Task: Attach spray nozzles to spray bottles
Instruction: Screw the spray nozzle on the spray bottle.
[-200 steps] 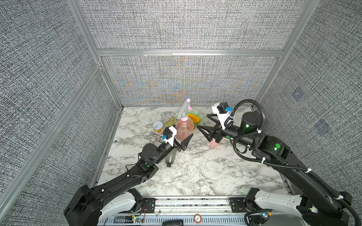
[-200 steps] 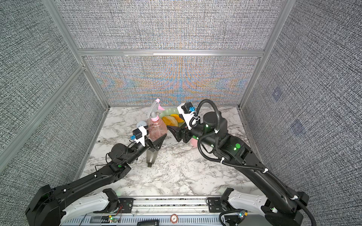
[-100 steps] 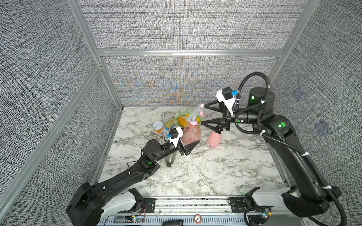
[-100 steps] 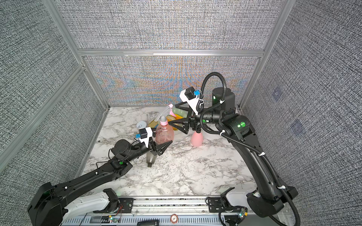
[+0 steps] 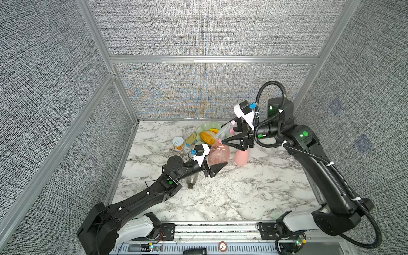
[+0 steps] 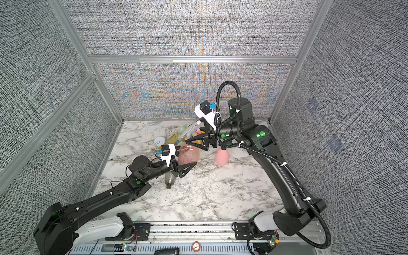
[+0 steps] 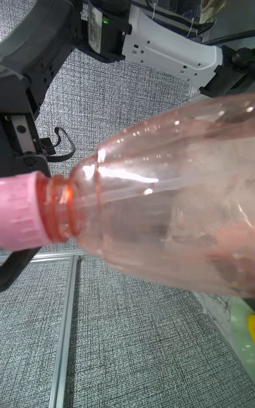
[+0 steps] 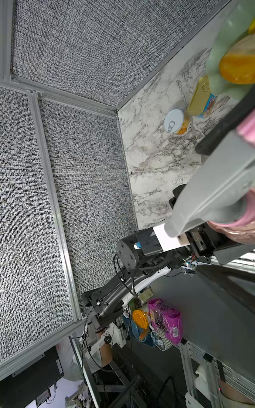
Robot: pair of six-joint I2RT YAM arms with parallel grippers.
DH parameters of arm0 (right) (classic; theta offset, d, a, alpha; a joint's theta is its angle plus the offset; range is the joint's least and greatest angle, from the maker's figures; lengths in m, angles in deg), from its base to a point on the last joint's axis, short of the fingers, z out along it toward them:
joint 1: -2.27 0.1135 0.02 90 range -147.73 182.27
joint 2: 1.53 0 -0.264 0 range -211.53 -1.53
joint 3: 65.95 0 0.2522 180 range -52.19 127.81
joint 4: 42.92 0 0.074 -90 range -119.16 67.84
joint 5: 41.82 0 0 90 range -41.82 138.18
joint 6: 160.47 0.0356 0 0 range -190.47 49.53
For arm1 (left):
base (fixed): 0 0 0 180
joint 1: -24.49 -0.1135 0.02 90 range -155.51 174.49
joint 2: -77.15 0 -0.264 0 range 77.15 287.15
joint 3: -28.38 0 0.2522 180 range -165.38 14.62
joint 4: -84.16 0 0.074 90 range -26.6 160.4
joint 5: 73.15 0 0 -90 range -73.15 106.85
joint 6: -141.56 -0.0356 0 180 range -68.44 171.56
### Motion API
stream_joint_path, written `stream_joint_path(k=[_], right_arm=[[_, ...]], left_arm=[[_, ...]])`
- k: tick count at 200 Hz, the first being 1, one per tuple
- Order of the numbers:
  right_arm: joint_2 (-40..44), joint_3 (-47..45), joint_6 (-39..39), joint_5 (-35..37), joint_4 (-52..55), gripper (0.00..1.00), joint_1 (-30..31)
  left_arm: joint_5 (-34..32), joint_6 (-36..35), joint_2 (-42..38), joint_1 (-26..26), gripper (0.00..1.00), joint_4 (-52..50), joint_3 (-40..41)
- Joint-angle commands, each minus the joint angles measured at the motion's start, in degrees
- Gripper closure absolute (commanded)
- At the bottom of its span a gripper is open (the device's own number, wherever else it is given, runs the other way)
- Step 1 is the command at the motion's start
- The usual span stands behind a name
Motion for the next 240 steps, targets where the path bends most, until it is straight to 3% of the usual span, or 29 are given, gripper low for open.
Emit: stream_joint_path(k=[1, 128, 186, 240], right_arm=[[-0.1, -0.3, 1.1, -1.8, -2.3, 0.32, 0.2], [2.0, -6.6, 4.3, -3.3, -7.8, 0.77, 0.4], [5.2, -13.5, 6.4, 1.3, -13.3, 0.87, 1.6], [8.3, -23.9, 16.2, 4.3, -31.4, 0.91, 2.7]], left_arm=[[0.2, 0.4, -0.1, 0.0, 0.26, 1.1, -0.3], [-2.6, -0.6, -0.9, 0.0, 0.25, 0.4, -0.2], [-5.0, 0.7, -1.4, 0.0, 0.26, 2.4, 0.7], [-6.3, 2.5, -1.4, 0.0, 0.26, 5.3, 1.7]])
